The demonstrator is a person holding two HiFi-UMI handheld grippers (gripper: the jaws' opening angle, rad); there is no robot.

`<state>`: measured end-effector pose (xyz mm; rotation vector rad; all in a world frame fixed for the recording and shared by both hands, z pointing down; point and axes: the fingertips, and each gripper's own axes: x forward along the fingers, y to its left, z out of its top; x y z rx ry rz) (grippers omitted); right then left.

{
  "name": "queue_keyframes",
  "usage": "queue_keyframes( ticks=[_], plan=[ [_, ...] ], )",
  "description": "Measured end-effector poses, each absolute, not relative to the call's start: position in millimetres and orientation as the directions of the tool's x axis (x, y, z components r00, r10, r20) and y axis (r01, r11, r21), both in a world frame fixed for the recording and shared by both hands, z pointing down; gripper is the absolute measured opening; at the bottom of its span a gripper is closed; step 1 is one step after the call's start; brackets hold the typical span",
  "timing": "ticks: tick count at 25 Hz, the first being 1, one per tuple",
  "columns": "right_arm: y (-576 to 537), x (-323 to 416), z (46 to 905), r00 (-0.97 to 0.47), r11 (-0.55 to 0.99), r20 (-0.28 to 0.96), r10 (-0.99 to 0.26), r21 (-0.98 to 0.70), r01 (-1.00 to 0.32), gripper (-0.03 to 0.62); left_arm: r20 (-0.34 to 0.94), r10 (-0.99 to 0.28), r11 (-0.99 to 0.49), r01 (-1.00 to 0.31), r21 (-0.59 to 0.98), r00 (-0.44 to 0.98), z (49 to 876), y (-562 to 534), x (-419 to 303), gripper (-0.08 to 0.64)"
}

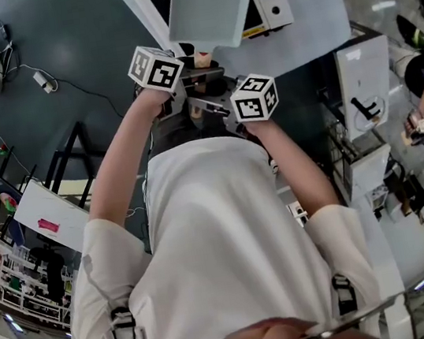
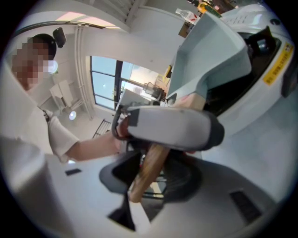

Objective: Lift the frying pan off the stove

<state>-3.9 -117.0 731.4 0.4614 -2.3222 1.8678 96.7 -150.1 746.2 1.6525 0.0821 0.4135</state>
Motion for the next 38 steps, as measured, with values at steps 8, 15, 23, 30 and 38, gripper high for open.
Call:
queue_keyframes(
  ticks=[8, 15, 23, 30, 38],
  plan=[
    [-112, -3, 713, -0.945, 0.216, 0.284, -0.164, -0.924, -0.316, 0.169, 0.206, 0.3, -0.154, -0.166, 0.974, 0.931, 726, -144, 99, 0.156],
    [-99, -9, 694, -0.943, 0.235, 0.286, -0.169, -0.918, -0.32, 0.17, 0.207, 0.31, -0.178, -0.158, 0.971, 0.928, 706, -131, 94, 0.156],
    [-84, -21, 668, -0.942, 0.254, 0.287, -0.177, -0.911, -0.325, 0.175, 0.173, 0.302, -0.17, -0.126, 0.977, 0.938, 678, -116, 82, 0.16],
    [-73, -30, 647, -0.934, 0.281, 0.282, -0.219, -0.898, -0.337, 0.175, 0.201, 0.324, -0.233, -0.128, 0.964, 0.925, 656, -102, 72, 0.161],
    [-68, -52, 620, -0.927, 0.321, 0.278, -0.253, -0.88, -0.352, 0.176, 0.176, 0.335, -0.259, -0.089, 0.962, 0.926, 625, -94, 51, 0.163]
  ],
)
